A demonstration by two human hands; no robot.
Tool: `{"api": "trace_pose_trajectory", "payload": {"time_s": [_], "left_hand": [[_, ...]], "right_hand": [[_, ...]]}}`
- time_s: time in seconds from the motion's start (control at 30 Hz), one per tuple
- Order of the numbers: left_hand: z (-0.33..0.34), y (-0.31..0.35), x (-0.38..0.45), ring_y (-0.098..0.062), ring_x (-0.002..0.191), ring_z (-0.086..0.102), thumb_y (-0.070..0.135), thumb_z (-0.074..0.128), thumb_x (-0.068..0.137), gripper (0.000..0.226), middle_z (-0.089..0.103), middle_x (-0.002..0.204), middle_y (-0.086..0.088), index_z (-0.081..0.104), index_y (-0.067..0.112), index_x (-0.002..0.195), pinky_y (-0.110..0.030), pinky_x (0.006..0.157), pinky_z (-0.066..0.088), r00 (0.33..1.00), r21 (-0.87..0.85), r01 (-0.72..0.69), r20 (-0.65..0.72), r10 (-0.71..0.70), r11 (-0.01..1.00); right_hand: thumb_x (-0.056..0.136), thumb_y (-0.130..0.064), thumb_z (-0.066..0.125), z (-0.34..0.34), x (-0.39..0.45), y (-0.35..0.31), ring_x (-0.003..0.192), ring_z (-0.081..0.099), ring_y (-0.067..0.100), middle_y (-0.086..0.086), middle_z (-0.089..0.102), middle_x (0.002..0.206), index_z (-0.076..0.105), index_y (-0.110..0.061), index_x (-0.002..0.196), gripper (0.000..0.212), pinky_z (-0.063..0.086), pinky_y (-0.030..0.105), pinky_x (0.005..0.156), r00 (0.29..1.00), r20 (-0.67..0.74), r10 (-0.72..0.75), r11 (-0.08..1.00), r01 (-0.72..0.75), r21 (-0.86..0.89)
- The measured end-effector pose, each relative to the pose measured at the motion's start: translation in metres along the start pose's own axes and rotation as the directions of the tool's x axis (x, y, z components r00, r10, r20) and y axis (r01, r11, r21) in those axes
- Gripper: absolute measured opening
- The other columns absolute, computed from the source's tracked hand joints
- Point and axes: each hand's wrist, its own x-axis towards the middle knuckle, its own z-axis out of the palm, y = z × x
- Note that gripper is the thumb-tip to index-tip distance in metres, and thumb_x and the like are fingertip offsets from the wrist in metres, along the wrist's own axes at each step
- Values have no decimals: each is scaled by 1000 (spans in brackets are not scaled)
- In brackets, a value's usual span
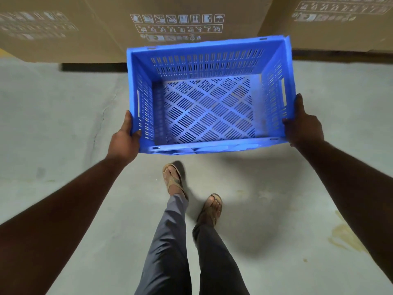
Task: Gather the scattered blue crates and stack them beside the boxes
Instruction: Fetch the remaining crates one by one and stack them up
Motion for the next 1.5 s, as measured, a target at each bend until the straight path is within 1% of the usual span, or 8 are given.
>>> {"api": "trace_pose_trajectory", "payload": {"time_s": [0.3, 0.53, 0.87, 1.1, 1.2, 1.27, 1.37, 1.5], "left_hand": [[11, 2, -2, -50, 101, 61, 21, 43, 104, 66, 65, 120, -29, 11, 31, 161, -43, 82, 46, 996, -11, -8, -91, 7, 1000], [-12, -8, 29, -51, 112, 58, 17, 44, 103, 65, 59, 133, -28, 16, 33, 160, -43, 93, 45, 995, 5, -30, -98, 30, 1000], [-12, -12, 20, -49, 118, 56, 25, 42, 106, 65, 55, 141, -24, 8, 31, 161, -42, 96, 44, 998, 11, -54, -30, 54, 998], [-15, -19, 21, -52, 115, 56, 20, 42, 105, 67, 55, 138, -28, 7, 27, 162, -46, 95, 45, 992, 67, -123, -7, 124, 990], [-17, -15, 20, -52, 113, 57, 23, 42, 106, 67, 57, 135, -30, 6, 29, 162, -45, 94, 45, 997, 72, -77, 26, 75, 994], [-24, -11, 11, -48, 117, 56, 25, 45, 105, 64, 55, 139, -26, 15, 24, 161, -44, 96, 44, 998, 57, -46, 46, 43, 997], [-35, -8, -17, -39, 127, 54, 18, 52, 101, 46, 55, 142, -20, 48, 2, 143, -39, 105, 40, 987, 28, -143, -69, 145, 989], [-54, 1, -86, -28, 116, 64, 15, 56, 96, 36, 66, 131, -12, 62, 6, 130, -35, 102, 48, 966, -106, -229, -143, 213, 968]], "right_hand": [[97, -37, 49, -1, -8, -15, 85, 66, 46, 27, 65, 97, -3, -46, 158, 81, 55, 50, 85, 999, -21, 46, 999, -46, 21], [100, -28, 48, 18, -43, -24, 98, 62, 49, 33, 63, 105, 4, -34, 162, 77, 48, 46, 84, 998, -49, 47, 996, -43, 78], [105, -40, 34, 26, -51, -19, 100, 63, 49, 27, 63, 119, -4, -30, 162, 69, 47, 49, 85, 996, -86, 31, 999, -32, -15], [101, -16, 39, 36, -57, -15, 105, 61, 49, 29, 63, 119, -2, -11, 162, 73, 45, 50, 92, 994, -97, 56, 997, -60, -46], [101, -21, 39, 33, -55, -19, 114, 60, 47, 27, 58, 132, -8, -16, 162, 77, 44, 49, 98, 995, -17, 97, 995, -97, -1], [101, -38, 30, 27, -59, -19, 129, 52, 46, 21, 37, 156, -10, -22, 162, 75, 42, 53, 106, 991, 65, 115, 992, -118, 42], [103, -47, 33, 18, -88, -23, 140, 39, 46, 15, 14, 168, 2, -16, 163, 74, 36, 55, 110, 997, 1, 72, 996, -71, 54], [98, -29, 53, -13, -171, -29, 138, 48, 31, 12, 48, 153, 49, -10, 147, 53, 39, 39, 111, 970, -211, -121, 938, 181, 295]]}}
